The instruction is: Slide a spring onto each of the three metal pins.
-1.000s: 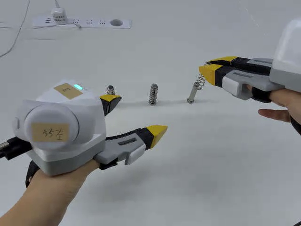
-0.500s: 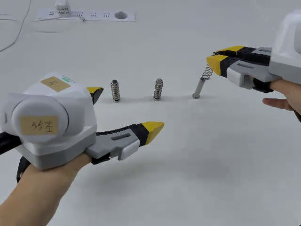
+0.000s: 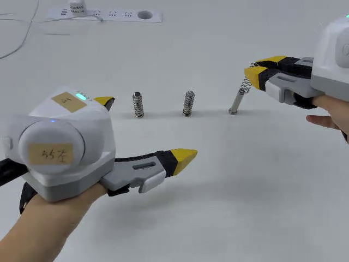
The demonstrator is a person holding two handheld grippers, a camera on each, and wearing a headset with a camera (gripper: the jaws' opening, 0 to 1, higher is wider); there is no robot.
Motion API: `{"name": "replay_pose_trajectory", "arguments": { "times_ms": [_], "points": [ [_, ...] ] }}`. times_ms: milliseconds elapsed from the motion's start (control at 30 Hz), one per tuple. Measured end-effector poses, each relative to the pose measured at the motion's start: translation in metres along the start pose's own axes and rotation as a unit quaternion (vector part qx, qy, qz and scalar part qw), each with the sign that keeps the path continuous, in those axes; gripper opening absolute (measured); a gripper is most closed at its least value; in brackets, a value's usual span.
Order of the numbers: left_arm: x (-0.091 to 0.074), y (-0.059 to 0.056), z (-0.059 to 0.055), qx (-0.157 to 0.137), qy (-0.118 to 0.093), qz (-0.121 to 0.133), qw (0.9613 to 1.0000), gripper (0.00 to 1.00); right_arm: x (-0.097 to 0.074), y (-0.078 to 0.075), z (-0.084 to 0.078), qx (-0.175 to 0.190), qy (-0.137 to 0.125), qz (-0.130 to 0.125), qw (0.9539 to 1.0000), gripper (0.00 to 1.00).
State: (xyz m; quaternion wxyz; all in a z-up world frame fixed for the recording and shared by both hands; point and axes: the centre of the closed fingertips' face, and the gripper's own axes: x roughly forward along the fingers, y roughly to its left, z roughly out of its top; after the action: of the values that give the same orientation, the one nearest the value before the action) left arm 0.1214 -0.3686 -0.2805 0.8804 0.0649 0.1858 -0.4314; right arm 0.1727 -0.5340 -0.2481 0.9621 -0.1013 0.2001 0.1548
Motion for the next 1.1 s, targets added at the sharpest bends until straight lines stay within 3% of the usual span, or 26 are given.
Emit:
{"name": "replay_pose_trajectory", "arguments": {
  "times_ms": [600,833,1100],
  "points": [
    [-0.001,0.001,-0.005,0.001,0.008,0.001,1.0,1.0,0.003,0.006,-0.006,-0.042,0.007,0.002,0.9991,0.12],
    [-0.001,0.004,-0.008,0.004,0.013,0.007,0.9999,0.99,0.007,0.011,-0.016,-0.053,0.011,-0.006,0.9985,0.12],
    [-0.001,0.006,-0.01,0.003,0.015,0.009,0.9998,0.98,0.008,0.01,-0.013,-0.057,0.006,-0.013,0.9983,0.12]
  ]
}}
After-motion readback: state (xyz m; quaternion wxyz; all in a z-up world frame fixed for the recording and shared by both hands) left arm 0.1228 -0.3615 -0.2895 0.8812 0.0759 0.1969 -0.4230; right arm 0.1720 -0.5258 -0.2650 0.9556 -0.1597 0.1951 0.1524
